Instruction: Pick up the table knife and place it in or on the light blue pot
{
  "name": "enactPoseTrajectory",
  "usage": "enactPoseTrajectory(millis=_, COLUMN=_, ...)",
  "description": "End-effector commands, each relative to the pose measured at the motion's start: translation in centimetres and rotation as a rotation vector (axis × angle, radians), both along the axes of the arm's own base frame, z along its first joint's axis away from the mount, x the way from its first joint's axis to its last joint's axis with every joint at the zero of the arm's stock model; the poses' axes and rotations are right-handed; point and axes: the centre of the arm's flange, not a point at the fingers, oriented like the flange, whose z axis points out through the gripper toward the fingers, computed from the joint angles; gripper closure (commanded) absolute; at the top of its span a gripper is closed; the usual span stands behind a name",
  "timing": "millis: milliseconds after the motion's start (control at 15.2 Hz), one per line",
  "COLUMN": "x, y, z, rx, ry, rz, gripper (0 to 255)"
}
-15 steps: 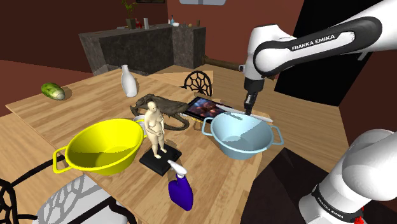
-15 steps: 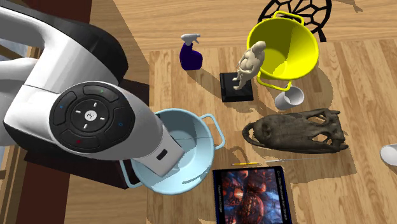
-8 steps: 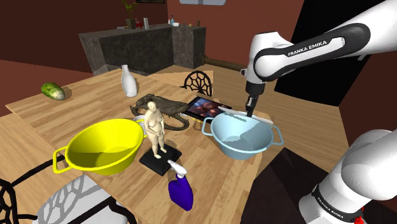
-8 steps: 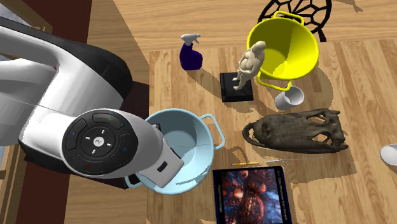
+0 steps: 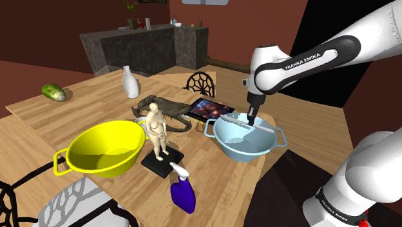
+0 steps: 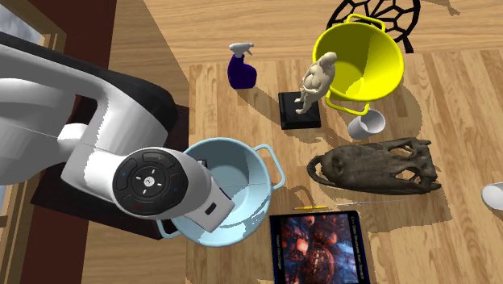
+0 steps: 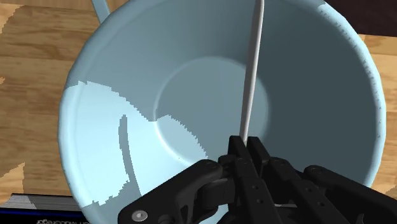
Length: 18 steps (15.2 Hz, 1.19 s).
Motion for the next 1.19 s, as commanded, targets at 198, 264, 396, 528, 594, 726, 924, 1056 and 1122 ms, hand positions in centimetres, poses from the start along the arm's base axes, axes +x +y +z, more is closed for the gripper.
enactPoseTrajectory(millis=198, x=0.1, y=0.0, z=-2.5, rx=0.000, ry=-0.001, rz=0.000, gripper=255)
enactPoseTrajectory(millis=264, x=0.1, y=0.0, z=-2.5, rx=0.000, ry=-0.001, rz=0.000, gripper=255)
enactPoseTrajectory(millis=396, x=0.1, y=0.0, z=-2.5, rx=0.000, ry=-0.001, rz=0.000, gripper=255)
enactPoseTrajectory(millis=528, x=0.1, y=0.0, z=-2.5, rx=0.000, ry=-0.001, rz=0.000, gripper=255)
enactPoseTrajectory(millis=594, x=0.1, y=0.0, z=-2.5, rx=0.000, ry=-0.001, rz=0.000, gripper=255)
enactPoseTrajectory(millis=726, x=0.1, y=0.0, z=-2.5, rx=0.000, ry=0.000, rz=0.000, gripper=0)
enactPoseTrajectory(millis=924, x=0.1, y=0.0, z=-2.5, rx=0.000, ry=0.000, rz=0.000, gripper=0)
enactPoseTrajectory(millis=1056, x=0.1, y=0.0, z=-2.5, rx=0.000, ry=0.000, rz=0.000, gripper=0)
enactPoseTrajectory(millis=1122, x=0.2, y=0.0, z=-1.2, rx=0.000, ry=-0.001, rz=0.000, gripper=0)
